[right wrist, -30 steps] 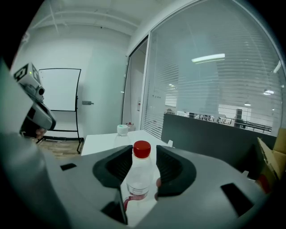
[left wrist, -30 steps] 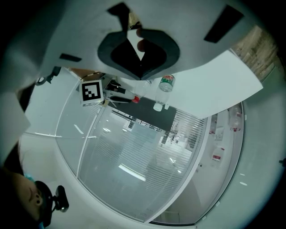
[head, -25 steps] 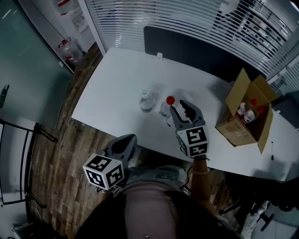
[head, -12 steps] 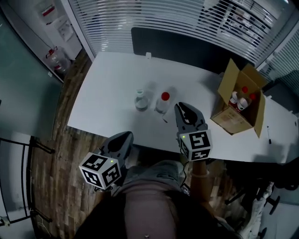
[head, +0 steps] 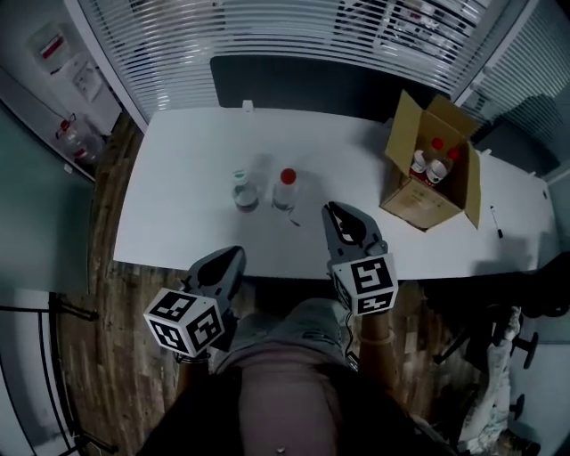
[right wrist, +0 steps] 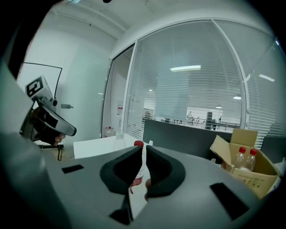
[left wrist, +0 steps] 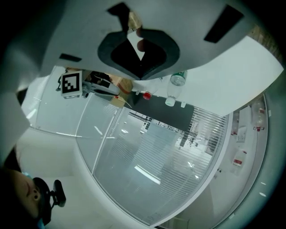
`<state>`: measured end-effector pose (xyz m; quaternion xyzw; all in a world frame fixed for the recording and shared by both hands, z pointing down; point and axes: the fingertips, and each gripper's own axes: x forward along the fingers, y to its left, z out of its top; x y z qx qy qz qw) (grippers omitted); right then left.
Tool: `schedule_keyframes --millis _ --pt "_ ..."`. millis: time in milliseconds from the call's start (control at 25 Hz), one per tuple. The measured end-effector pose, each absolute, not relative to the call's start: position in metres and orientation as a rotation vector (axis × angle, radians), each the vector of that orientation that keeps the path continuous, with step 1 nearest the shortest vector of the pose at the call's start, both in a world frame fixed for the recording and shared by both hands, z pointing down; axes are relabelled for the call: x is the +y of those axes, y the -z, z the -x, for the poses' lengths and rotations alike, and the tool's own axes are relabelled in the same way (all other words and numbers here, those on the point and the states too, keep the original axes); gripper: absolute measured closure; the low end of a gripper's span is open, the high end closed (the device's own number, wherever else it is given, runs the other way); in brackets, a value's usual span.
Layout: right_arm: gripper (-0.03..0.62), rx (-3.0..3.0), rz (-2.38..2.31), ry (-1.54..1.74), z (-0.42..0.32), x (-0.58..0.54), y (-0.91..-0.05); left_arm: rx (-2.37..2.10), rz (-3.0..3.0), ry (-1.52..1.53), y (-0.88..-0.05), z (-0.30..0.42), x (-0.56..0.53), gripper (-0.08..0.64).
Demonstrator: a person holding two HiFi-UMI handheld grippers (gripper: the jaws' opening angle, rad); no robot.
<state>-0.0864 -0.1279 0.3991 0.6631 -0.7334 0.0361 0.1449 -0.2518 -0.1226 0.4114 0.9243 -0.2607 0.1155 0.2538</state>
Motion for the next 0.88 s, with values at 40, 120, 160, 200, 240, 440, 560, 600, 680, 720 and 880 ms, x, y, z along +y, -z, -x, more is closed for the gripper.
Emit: schedule_keyframes --millis 40,120,160,200,240,440,560,600,680,720,880 --pt "0.546 -2.107 -1.922 -0.105 0.084 -0.125 -0.398 -0.695 -2.515 -0.315 -0.411 0.248 -0.122 0.551" --pt "0.546 -2.088 -1.946 -0.107 0.079 -0.118 -0.396 -0.668 -2.523 -0.318 -0.411 0.241 -0.120 0.551" --pt "0.546 -2.080 -1.958 -0.108 0.076 -0.115 -0.395 -0.657 -2.528 -0.321 -0.411 0.238 -0.119 0.551" --pt "0.546 -2.071 -1.970 -0.110 0.074 -0.113 -0.395 -0.647 -2.533 -0.326 -0.411 0.235 -0.118 0.551" --pt "0.546 -2.063 -1.980 -0.112 0.072 -0.110 -0.395 -0.637 -2.538 -0.331 -0.411 0.232 -0.117 0.551" --pt "0.546 -2.043 -2.019 -0.125 0.067 -0.096 -0.394 -0.589 -2.564 -0.359 -0.412 0.220 -0.110 0.551" --pt "0.546 -2.026 -2.039 -0.120 0.062 -0.090 -0.395 -0.575 -2.592 -0.395 -0.414 0.213 -0.108 0.551" --pt "0.546 -2.016 -2.045 -0.118 0.060 -0.088 -0.396 -0.569 -2.597 -0.400 -0.415 0.211 -0.108 0.552" --pt "0.548 -2.000 -2.053 -0.124 0.057 -0.084 -0.399 -0.552 -2.593 -0.391 -0.414 0.208 -0.106 0.552" --pt "0.546 -1.997 -2.057 -0.129 0.055 -0.082 -0.399 -0.543 -2.588 -0.384 -0.414 0.207 -0.105 0.551" --pt "0.546 -2.000 -2.075 -0.144 0.052 -0.076 -0.400 -0.518 -2.589 -0.394 -0.415 0.201 -0.101 0.551"
